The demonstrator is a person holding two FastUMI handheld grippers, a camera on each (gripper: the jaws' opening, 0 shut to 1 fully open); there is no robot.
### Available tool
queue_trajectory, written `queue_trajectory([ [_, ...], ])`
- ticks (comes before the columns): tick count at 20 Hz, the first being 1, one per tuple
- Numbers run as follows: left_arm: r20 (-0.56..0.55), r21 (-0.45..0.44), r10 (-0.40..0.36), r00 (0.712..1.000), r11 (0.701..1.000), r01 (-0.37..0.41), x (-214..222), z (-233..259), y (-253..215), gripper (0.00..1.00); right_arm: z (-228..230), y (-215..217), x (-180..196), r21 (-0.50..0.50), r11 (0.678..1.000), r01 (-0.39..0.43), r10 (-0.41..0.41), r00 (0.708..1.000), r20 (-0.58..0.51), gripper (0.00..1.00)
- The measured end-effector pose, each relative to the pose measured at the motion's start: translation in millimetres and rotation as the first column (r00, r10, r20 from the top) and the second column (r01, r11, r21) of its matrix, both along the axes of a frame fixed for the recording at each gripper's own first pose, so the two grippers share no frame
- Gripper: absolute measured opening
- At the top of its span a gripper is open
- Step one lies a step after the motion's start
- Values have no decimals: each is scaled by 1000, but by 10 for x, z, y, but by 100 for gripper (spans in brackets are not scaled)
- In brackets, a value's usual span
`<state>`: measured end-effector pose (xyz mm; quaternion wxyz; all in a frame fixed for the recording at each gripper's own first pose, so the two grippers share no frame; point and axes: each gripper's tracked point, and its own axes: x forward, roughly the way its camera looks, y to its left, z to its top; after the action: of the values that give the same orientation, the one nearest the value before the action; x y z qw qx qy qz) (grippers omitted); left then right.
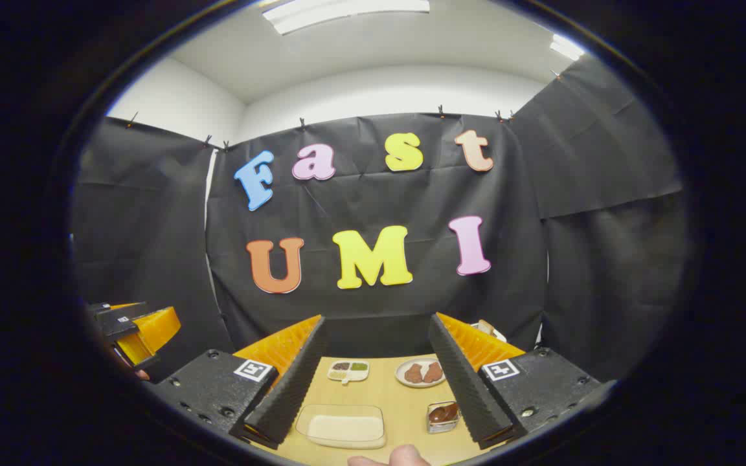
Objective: Close the left gripper, press the button to open the rice cooker; take a wooden spoon from the chopstick holder with the right hand, scoop a spoonful of rice and pour it into the rice cooker, then put the wooden spoon back into the chopstick holder.
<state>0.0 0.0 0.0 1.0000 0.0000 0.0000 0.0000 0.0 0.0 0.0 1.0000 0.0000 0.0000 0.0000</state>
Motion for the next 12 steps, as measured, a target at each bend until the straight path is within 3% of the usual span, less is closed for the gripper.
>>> queue_trajectory([
  [12,-12,1,2,1000,1000,-2,78,-43,41,94,-35,59,106,-12,1000,1,-1,1000,-20,100],
])
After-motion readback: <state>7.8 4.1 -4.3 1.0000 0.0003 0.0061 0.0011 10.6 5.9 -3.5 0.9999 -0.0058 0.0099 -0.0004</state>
